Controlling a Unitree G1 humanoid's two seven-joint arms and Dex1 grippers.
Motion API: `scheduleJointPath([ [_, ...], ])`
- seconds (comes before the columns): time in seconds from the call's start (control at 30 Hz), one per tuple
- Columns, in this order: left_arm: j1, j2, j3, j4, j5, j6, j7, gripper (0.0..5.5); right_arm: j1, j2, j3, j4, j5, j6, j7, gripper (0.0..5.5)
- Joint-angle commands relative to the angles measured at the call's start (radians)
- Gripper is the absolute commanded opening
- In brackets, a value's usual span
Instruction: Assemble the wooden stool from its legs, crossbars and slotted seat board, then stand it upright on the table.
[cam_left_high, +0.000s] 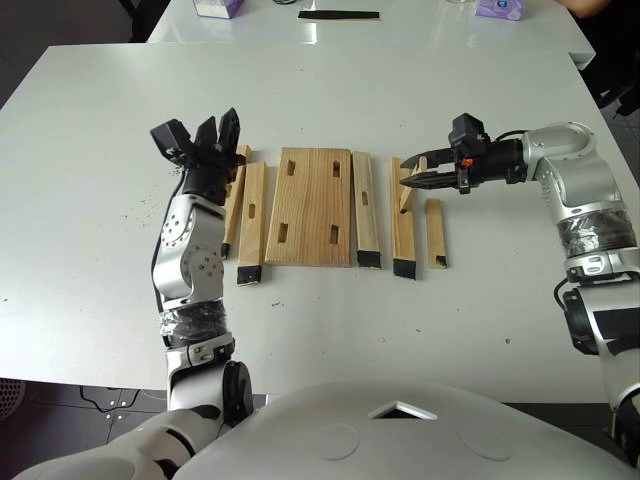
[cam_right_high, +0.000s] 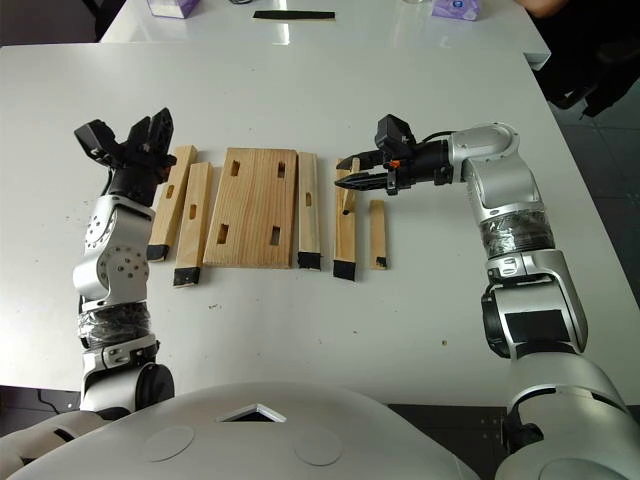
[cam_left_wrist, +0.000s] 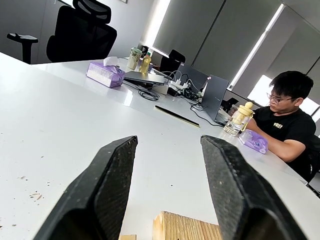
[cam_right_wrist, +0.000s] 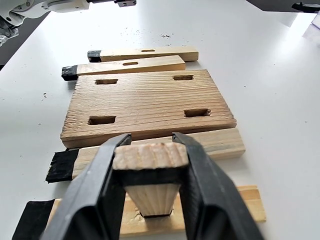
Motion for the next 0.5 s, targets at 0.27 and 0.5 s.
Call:
scheduleJointPath([
  [0.27, 0.022, 0.011, 0.028, 0.037, -0.001, -0.023, -0.012, 2.37, 0.098, 0.038, -0.078, -0.034, 0.017, 0.01, -0.131, 2.33],
  [0.5, 0.035, 0.007, 0.031, 0.027, -0.003, -0.018, -0.004, 2.37, 0.291, -0.021, -0.111, -0.263, 0.003, 0.05, -0.227, 2.51],
])
